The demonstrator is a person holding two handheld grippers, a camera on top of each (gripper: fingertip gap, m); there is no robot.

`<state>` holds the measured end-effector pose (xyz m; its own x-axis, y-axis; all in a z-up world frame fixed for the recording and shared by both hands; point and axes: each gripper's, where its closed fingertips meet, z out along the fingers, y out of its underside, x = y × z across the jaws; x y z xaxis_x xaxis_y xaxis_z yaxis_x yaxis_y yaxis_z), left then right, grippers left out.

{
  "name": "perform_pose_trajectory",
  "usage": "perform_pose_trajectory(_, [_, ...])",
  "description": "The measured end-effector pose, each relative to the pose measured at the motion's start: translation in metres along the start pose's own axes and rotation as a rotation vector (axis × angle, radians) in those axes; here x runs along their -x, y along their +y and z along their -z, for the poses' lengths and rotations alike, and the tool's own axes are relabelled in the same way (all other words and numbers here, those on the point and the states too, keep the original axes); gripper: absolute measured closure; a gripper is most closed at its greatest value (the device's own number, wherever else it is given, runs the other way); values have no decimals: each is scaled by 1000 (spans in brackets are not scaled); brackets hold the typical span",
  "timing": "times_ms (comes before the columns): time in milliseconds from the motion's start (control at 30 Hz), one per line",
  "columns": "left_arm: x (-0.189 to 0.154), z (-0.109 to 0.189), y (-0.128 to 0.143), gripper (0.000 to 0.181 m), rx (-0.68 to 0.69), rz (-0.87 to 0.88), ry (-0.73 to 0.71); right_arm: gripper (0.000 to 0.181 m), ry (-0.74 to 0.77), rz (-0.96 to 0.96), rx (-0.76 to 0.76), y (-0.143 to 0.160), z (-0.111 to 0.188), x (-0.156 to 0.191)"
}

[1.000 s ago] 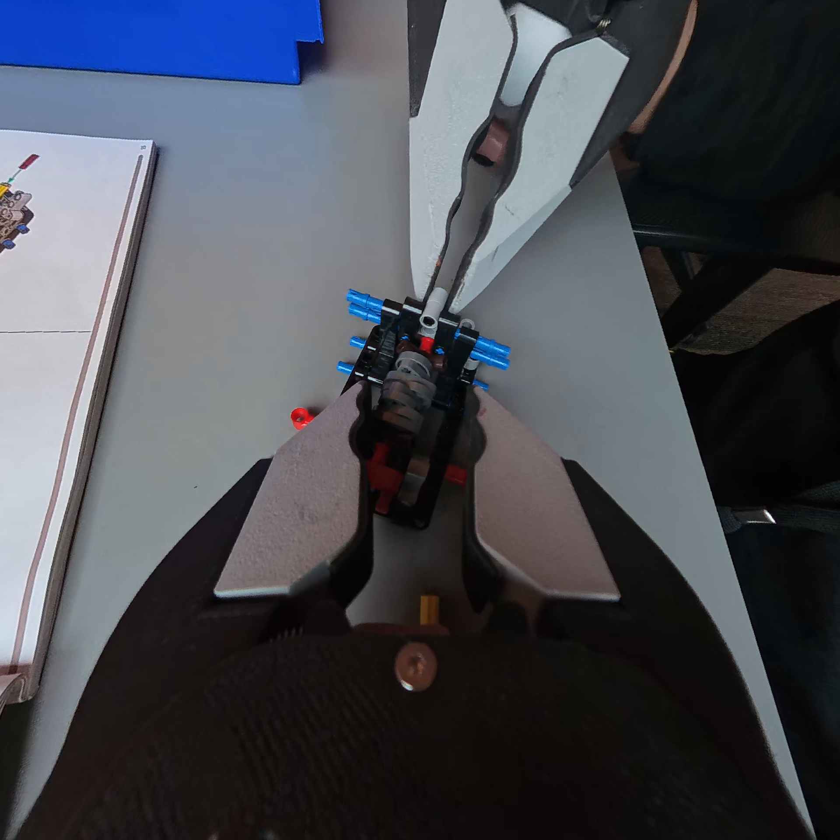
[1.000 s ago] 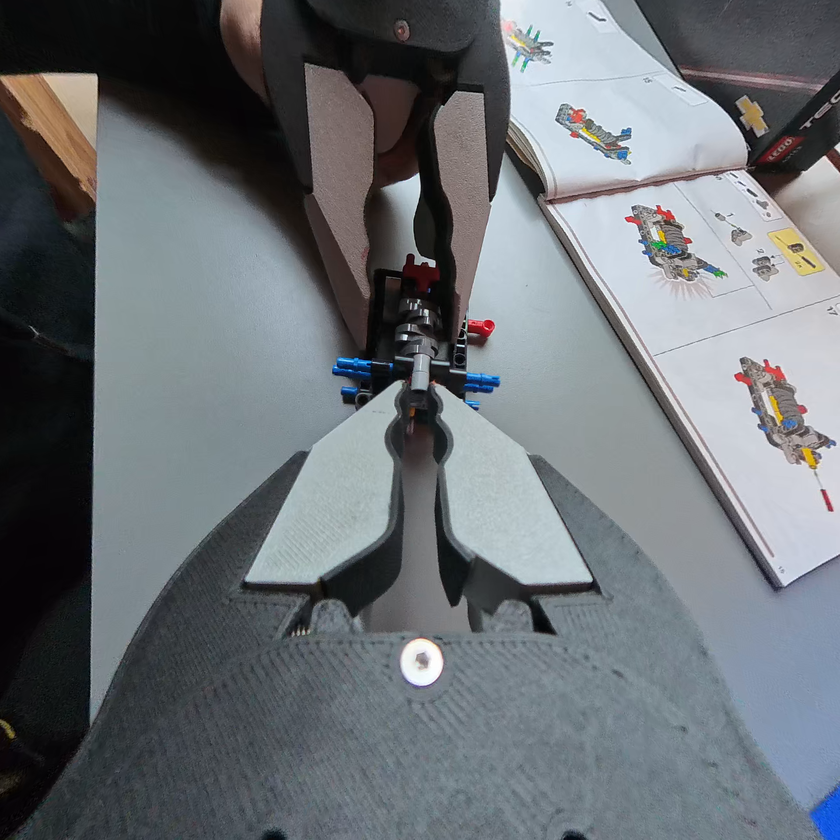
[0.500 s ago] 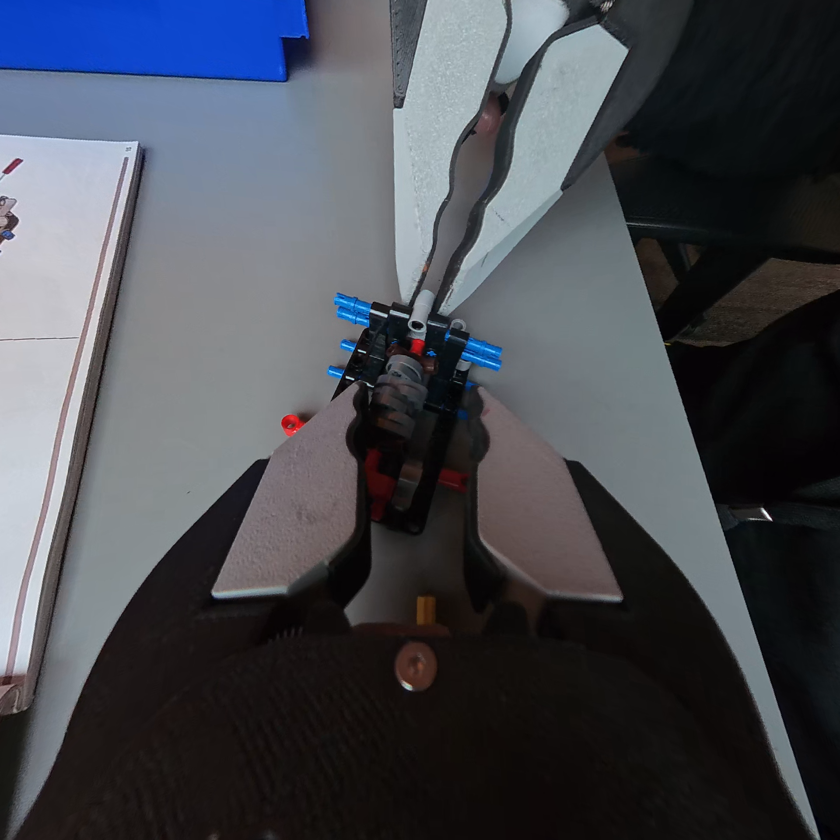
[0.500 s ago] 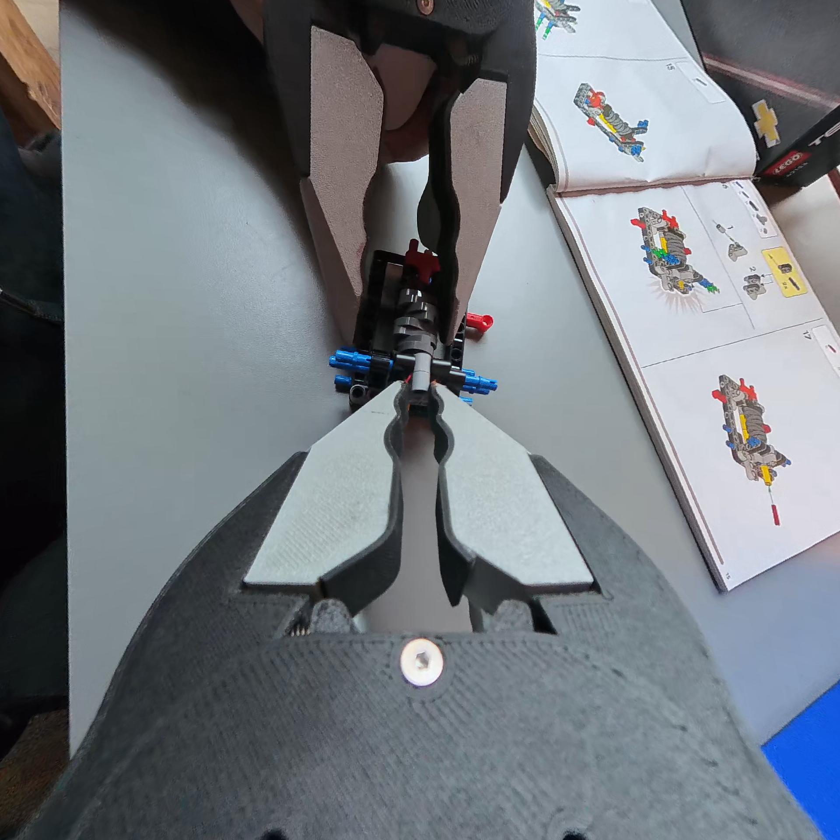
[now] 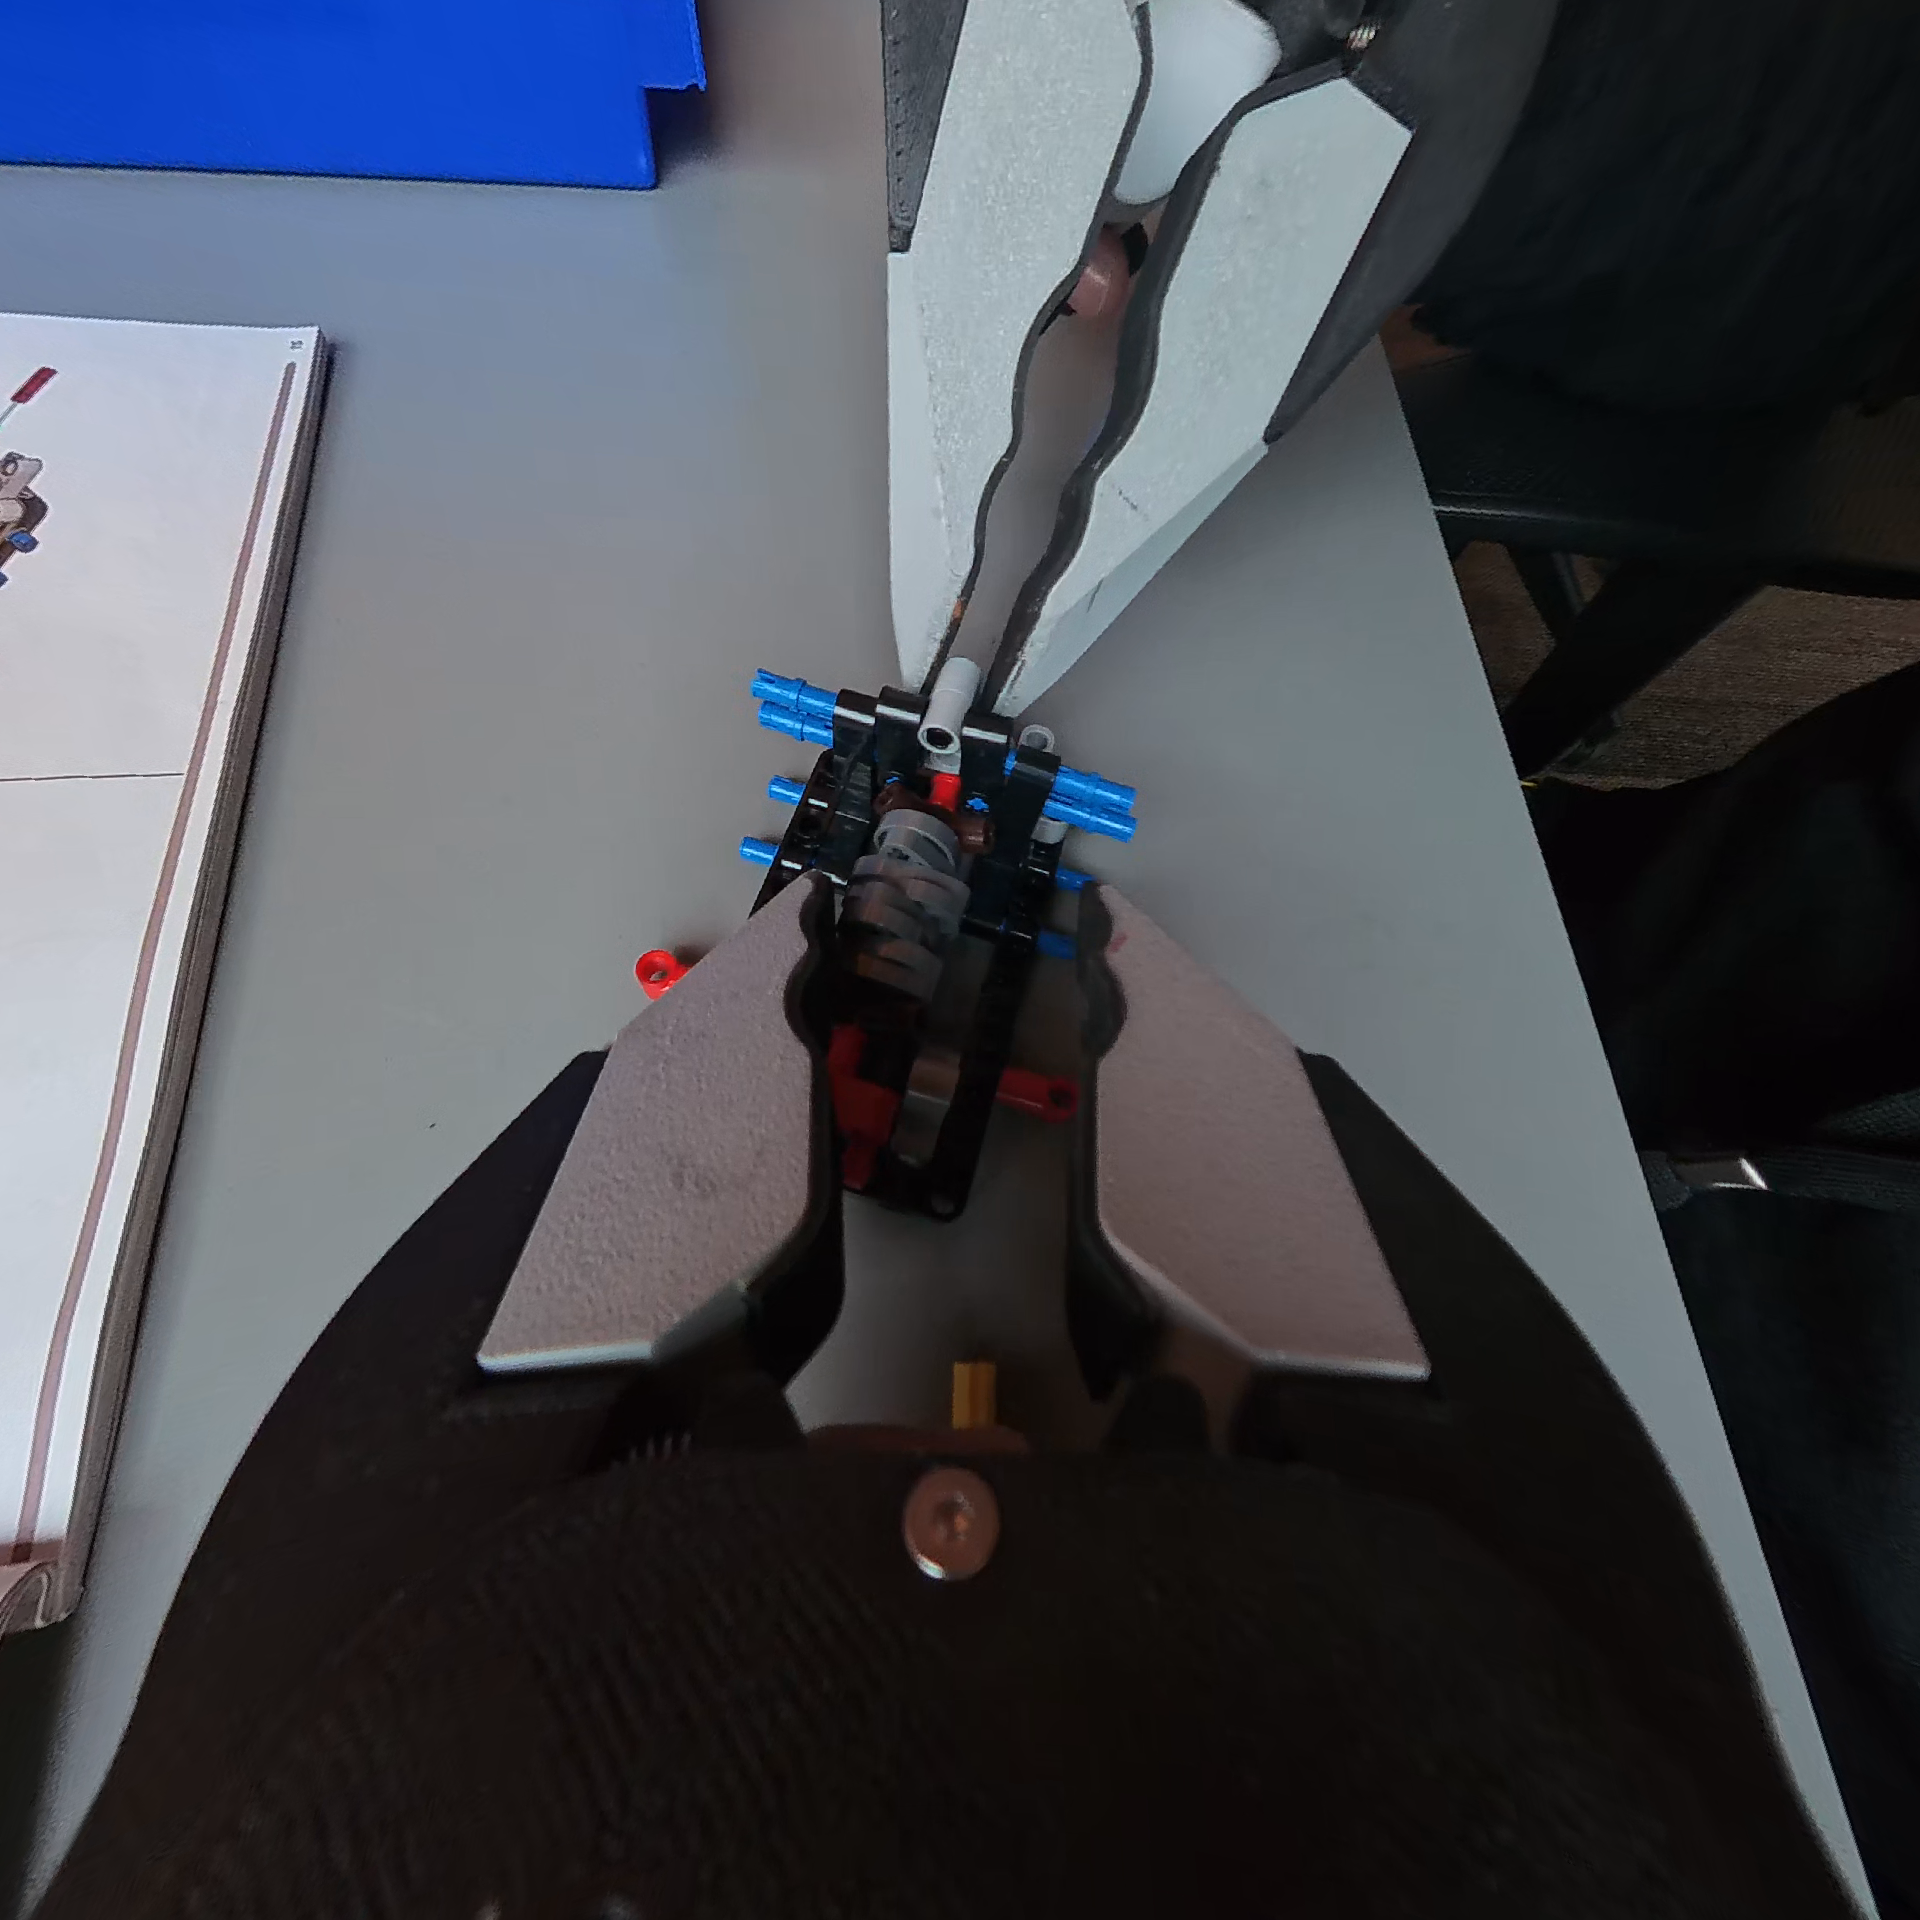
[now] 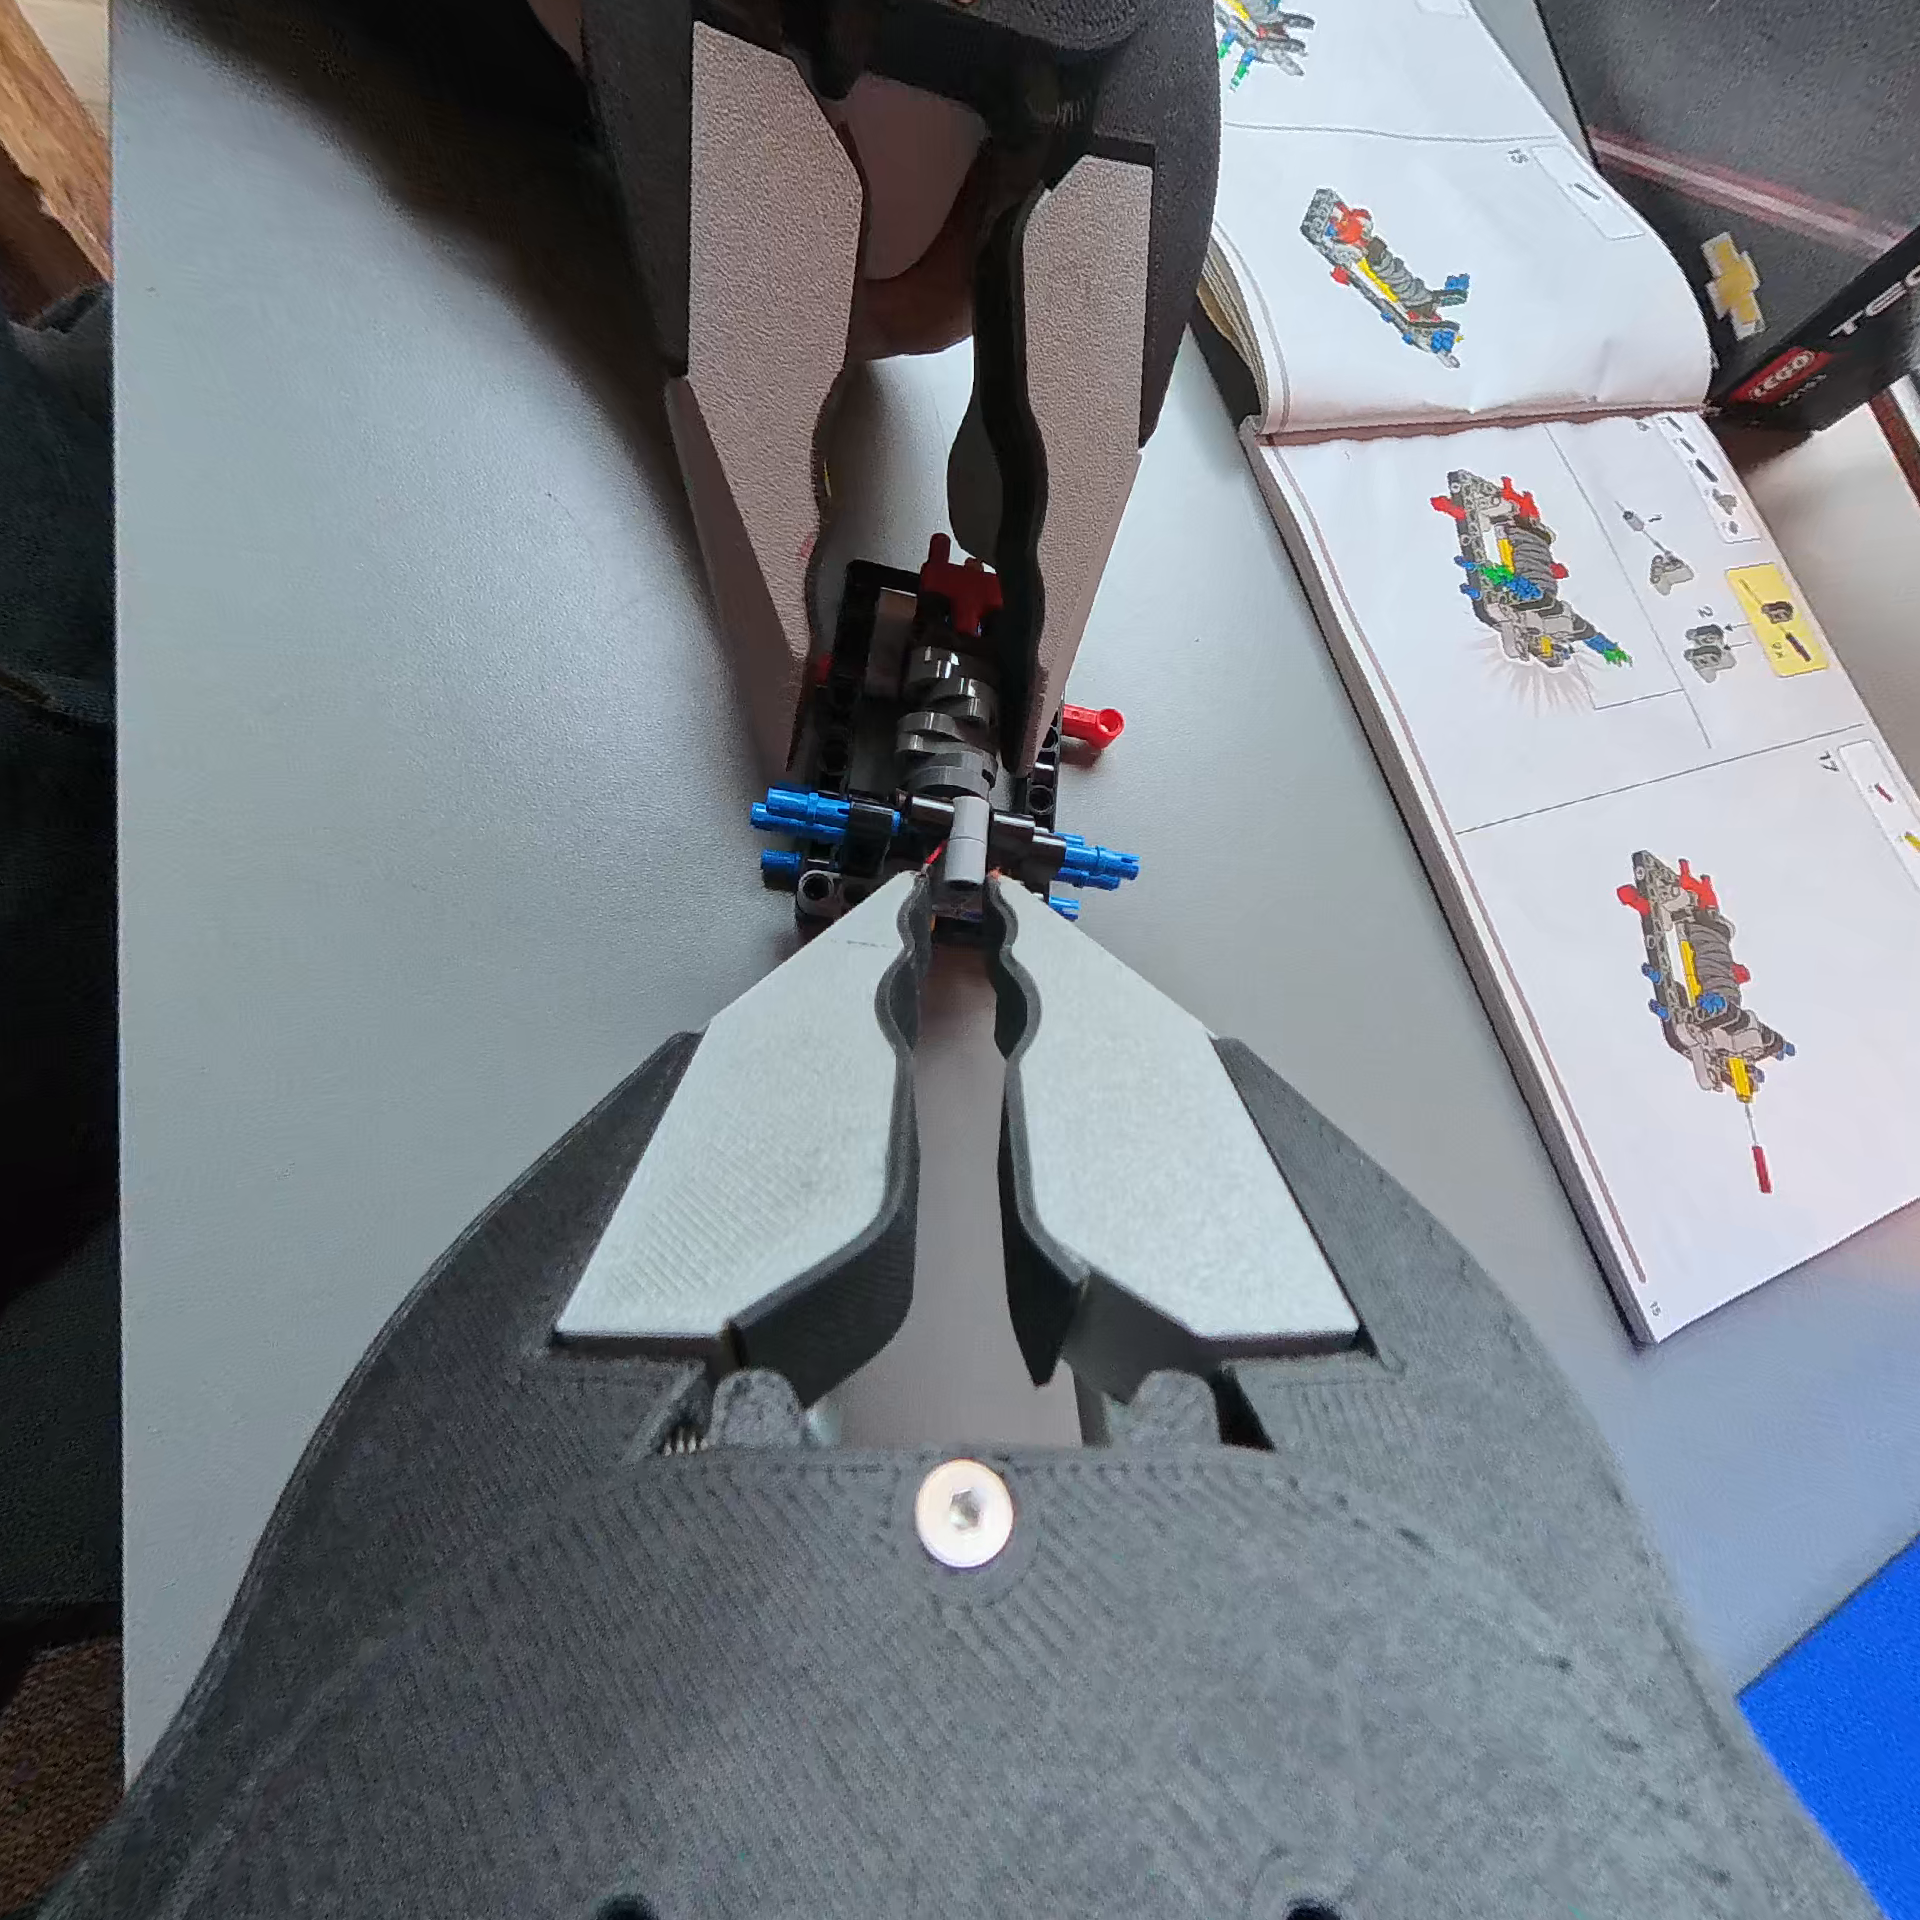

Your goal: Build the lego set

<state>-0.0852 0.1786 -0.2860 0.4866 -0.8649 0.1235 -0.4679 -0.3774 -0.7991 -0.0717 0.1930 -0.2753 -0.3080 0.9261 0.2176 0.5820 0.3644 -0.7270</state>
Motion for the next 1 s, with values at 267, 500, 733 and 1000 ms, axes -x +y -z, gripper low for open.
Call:
perform_pose_trajectory(267, [-2,2,0,133,-6,8,9,173,8,-2,9,1,2,-1])
perform_pose_trajectory(500, [2,26,-7,122,-48,3,-43,166,-1,-38,-62,-3,17,-2])
perform_pose_trajectory(733, [21,76,10,118,-123,22,-140,144,54,-202,-245,4,33,-32])
perform_pose_trajectory(1000, [55,98,34,119,-171,95,-195,134,193,-212,-219,22,23,-64])
